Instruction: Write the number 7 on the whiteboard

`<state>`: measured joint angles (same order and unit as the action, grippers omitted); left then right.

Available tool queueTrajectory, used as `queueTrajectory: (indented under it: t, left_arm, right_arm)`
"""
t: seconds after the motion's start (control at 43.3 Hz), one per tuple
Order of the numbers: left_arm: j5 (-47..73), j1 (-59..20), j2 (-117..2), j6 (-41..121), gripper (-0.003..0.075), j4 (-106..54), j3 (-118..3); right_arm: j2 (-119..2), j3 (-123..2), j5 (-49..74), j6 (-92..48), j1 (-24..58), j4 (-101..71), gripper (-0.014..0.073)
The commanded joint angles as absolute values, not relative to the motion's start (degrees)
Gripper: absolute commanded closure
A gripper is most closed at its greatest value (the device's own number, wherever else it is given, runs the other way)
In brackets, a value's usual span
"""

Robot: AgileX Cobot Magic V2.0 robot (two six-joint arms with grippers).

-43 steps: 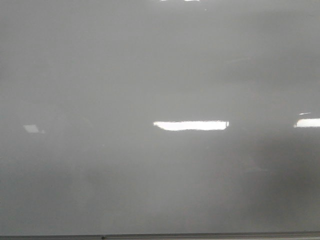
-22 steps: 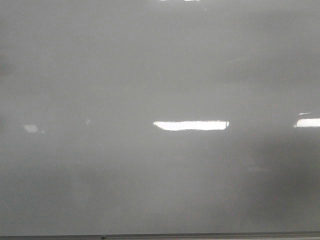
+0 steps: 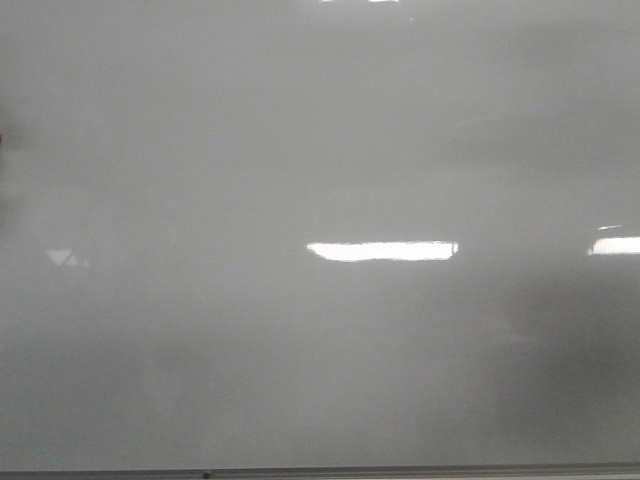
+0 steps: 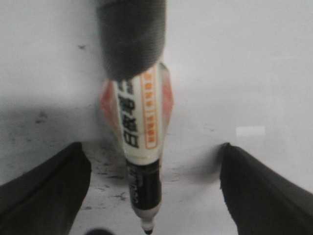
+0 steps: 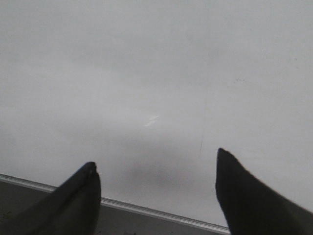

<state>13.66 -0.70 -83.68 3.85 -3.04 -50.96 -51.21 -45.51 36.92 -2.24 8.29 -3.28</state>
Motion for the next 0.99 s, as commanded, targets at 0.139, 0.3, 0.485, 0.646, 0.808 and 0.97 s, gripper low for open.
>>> queueTrajectory:
  t: [0.139, 0.3, 0.485, 0.646, 0.808, 0.97]
  left_arm:
    - [7.7, -1.0, -82.7, 3.8, 0.0315, -3.2, -53.0]
    - [7.9, -1.0, -82.7, 3.8, 0.0508, -3.2, -53.0]
    - [9.4, -1.0, -80.8, 3.8, 0.0661, -3.2, -53.0]
    - [13.1, -1.0, -76.3, 3.8, 0.0741, -3.2, -53.2]
    - [19.4, -1.2, -70.0, 3.8, 0.0741, -3.2, -53.2]
    - [29.6, -3.8, -63.3, 6.8, 0.0741, -3.2, -55.0]
  right_arm:
    - [-50.9, -47.5, 33.8, -2.9, 8.4, -2.7, 0.0071]
    - [-50.9, -47.5, 33.6, -2.9, 8.4, -2.7, 0.0071]
    - [-50.7, -47.5, 33.1, -2.9, 8.4, -2.7, 0.0071]
    - [-48.6, -47.7, 33.6, -2.9, 8.4, -2.7, 0.0071]
    - [-44.1, -47.8, 37.1, -2.9, 8.4, -2.7, 0.0071]
    - [-39.2, -48.8, 42.9, -2.9, 8.4, -2.7, 0.0071]
